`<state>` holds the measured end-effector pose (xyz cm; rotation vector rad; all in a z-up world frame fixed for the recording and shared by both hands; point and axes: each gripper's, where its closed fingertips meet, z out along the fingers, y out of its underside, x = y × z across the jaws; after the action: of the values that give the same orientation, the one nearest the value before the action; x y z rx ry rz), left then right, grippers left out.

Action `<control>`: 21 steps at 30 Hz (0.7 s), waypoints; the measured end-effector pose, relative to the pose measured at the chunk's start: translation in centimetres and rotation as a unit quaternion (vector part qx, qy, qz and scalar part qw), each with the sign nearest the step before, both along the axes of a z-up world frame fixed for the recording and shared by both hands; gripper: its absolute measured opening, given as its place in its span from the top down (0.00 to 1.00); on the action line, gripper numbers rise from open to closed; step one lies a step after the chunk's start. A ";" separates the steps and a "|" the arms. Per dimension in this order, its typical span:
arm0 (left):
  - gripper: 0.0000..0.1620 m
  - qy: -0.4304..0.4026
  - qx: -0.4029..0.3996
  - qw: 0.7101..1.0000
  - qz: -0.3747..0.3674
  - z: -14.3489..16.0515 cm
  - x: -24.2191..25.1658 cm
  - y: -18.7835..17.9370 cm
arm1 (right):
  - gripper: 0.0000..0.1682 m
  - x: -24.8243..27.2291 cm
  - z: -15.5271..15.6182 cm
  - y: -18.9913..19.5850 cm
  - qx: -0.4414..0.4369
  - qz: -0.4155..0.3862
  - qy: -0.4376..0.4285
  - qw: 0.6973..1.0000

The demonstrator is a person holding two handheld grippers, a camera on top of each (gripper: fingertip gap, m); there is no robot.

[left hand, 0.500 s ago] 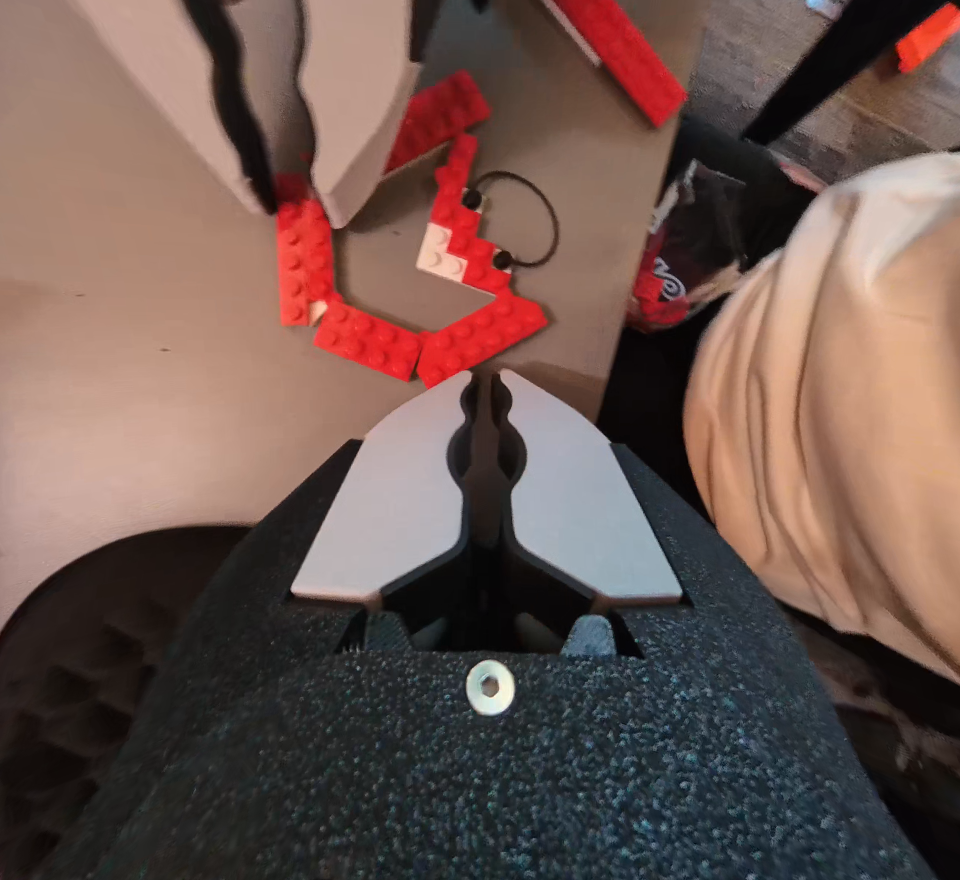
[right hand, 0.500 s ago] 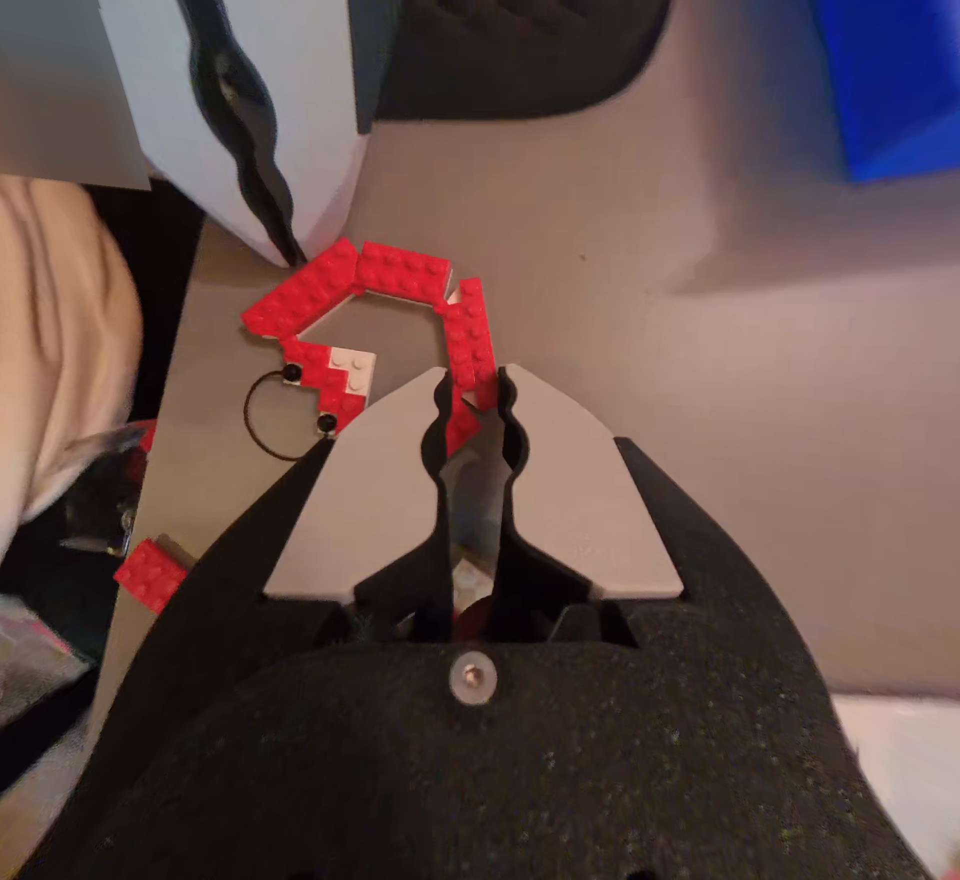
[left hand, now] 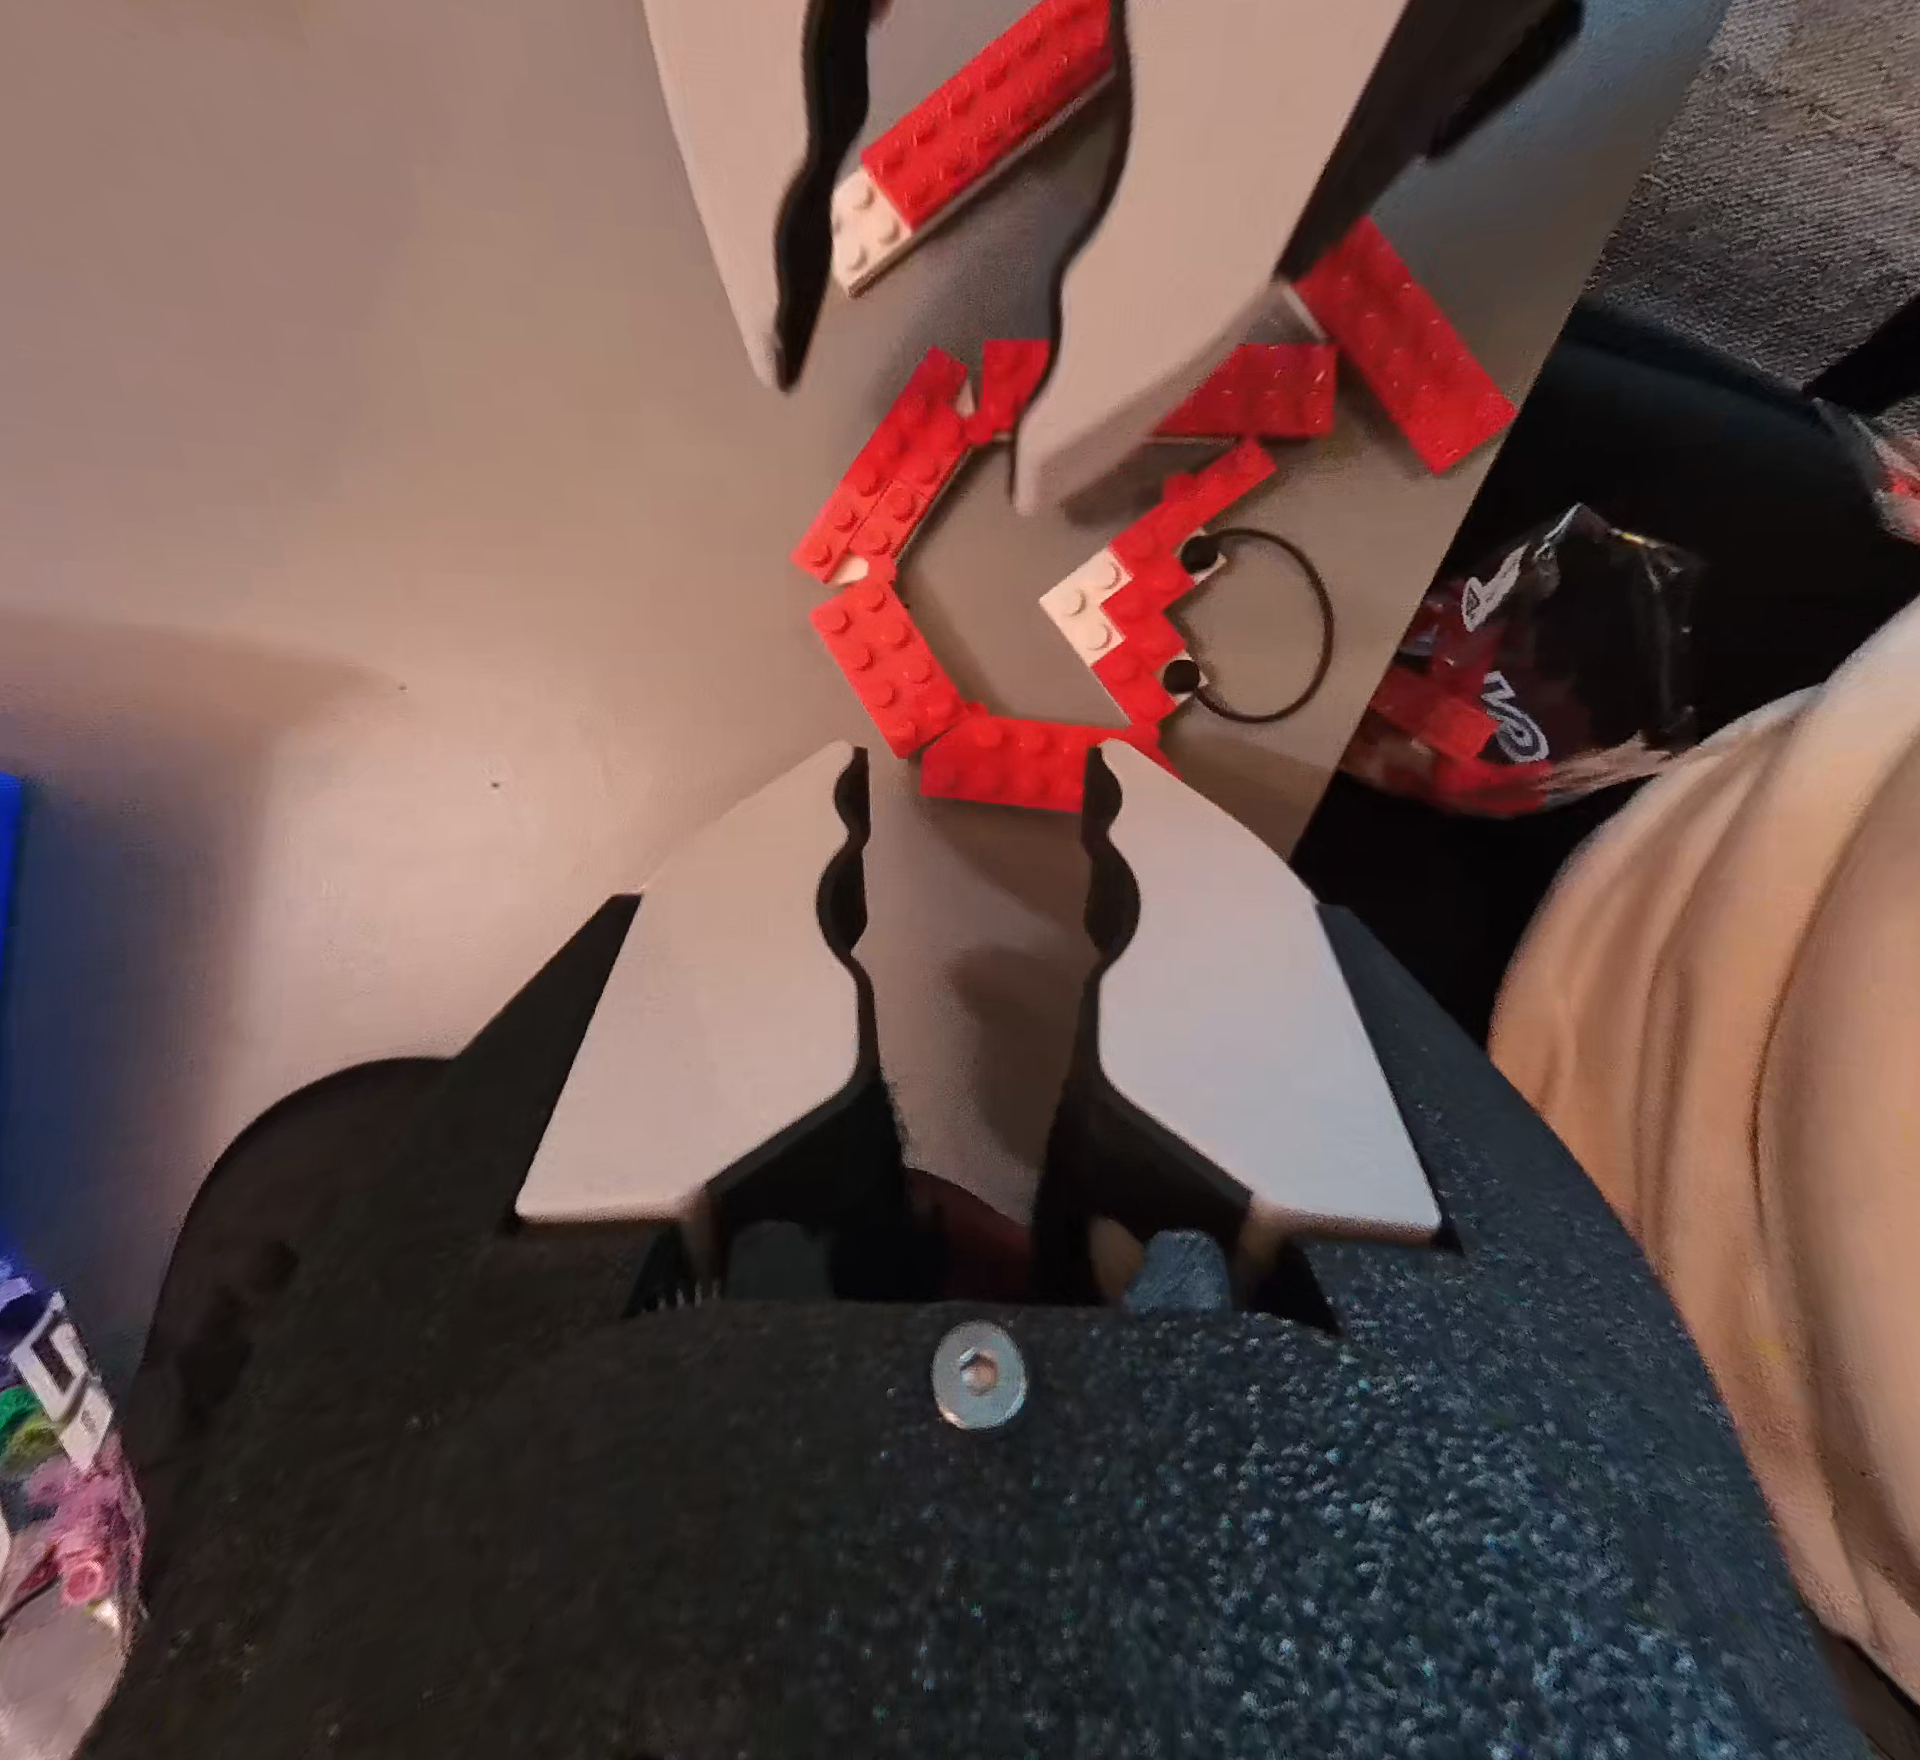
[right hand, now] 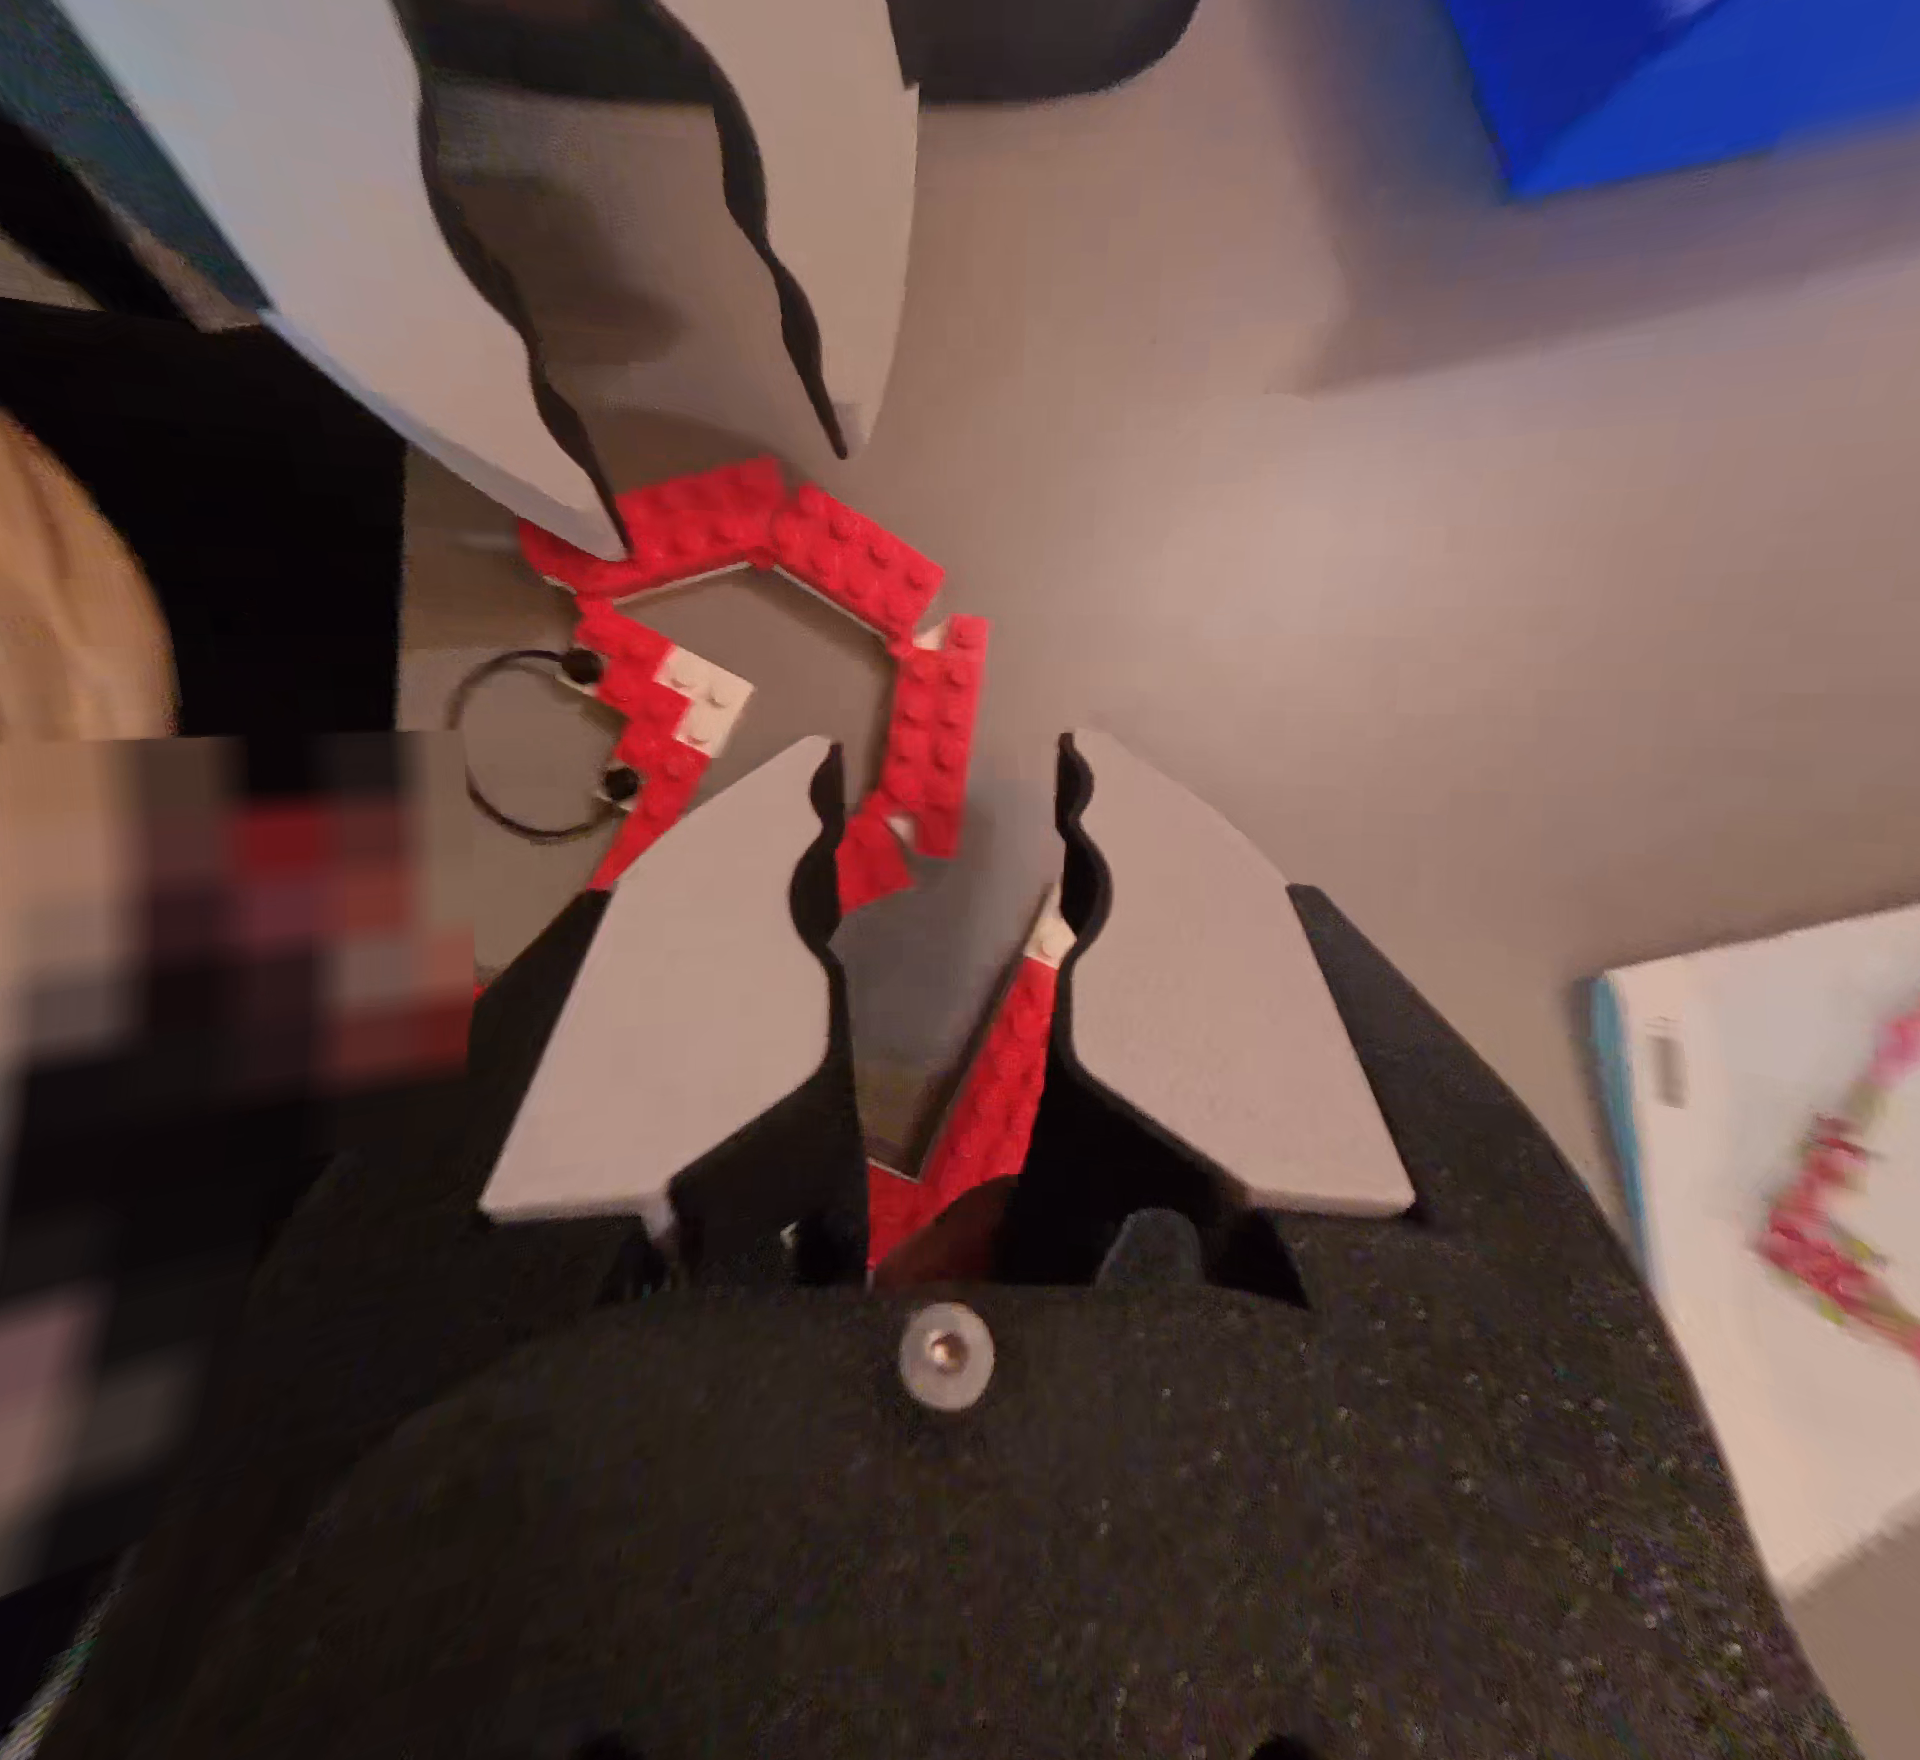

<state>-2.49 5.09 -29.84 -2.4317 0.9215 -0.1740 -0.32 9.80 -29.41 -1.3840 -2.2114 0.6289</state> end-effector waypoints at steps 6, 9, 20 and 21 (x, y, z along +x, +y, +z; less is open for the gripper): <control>0.81 0.028 0.023 0.999 0.001 0.1 -2.2 2.5 | 0.87 1.0 -1.6 0.9 -0.078 -0.152 -0.060 0.983; 0.85 0.027 0.031 0.999 0.010 0.8 -3.5 3.1 | 0.85 2.3 -1.3 -1.1 -0.121 -0.182 -0.041 0.975; 0.95 -0.063 0.041 0.997 -0.036 0.1 -0.8 2.5 | 0.81 -1.6 -0.5 -1.3 -0.061 -0.047 0.013 0.997; 0.98 -0.063 0.042 0.996 -0.039 0.1 -0.7 2.5 | 0.81 -1.8 -0.8 -1.3 -0.063 -0.043 0.010 0.997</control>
<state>-3.24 7.58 -29.79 -2.2807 0.9488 -0.3074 -2.10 8.46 -30.16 -1.5207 -2.1156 0.7581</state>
